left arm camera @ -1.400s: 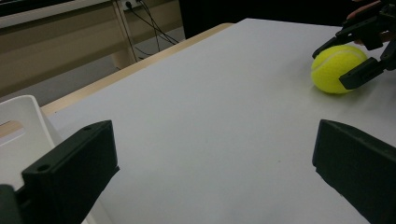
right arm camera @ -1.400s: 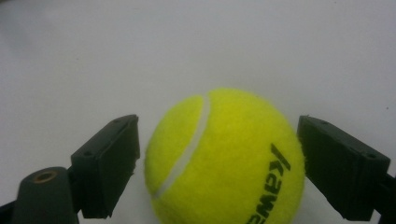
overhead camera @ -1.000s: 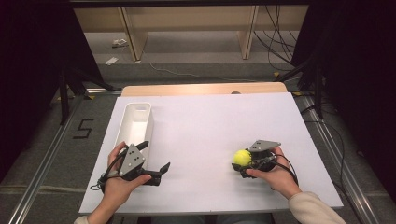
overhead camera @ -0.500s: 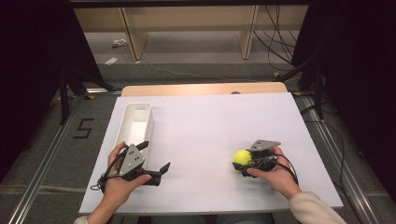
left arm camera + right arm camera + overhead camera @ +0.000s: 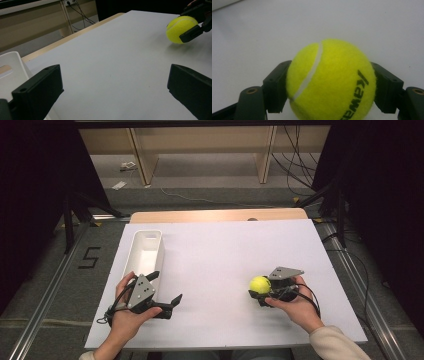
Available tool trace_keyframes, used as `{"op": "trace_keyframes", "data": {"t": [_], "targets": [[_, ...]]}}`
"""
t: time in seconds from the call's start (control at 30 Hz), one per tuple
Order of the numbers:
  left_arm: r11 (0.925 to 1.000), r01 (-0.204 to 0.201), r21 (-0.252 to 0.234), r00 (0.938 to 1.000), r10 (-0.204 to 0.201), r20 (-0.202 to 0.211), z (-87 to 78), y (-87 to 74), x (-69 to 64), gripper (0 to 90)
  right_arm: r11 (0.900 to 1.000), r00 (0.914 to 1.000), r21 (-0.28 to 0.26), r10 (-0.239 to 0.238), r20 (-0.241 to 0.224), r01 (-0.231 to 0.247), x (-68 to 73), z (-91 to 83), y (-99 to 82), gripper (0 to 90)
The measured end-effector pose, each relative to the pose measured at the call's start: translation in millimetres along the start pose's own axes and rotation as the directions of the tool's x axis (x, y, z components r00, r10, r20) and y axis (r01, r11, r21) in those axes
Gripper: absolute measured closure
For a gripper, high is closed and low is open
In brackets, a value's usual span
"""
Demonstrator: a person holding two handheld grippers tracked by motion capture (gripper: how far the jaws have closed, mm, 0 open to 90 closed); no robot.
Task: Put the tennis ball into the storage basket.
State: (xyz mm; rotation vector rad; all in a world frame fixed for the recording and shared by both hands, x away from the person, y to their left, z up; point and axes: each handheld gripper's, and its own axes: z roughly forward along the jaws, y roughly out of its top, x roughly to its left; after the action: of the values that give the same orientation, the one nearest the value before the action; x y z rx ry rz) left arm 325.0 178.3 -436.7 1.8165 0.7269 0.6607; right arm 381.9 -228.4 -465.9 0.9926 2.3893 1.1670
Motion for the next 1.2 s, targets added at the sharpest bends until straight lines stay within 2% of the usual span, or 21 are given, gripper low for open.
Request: {"op": "trace_keyframes", "data": {"t": [0.53,1.2], "targets": [[1.0,-0.004,-0.005,1.0,0.004,0.009,-0.3,0.9,-1.6,0.0,0.9976,0.9999,-0.068,-0.012,-0.01,0.012,3.5,-8.1,10.7,27.1],[1.0,0.002,-0.007,0.9999,-0.002,0.013,-0.1,0.9,-2.0,0.0,0.9939,0.9994,-0.106,-0.032,-0.014,0.03,12.1,-2.1,24.7,27.1]]}}
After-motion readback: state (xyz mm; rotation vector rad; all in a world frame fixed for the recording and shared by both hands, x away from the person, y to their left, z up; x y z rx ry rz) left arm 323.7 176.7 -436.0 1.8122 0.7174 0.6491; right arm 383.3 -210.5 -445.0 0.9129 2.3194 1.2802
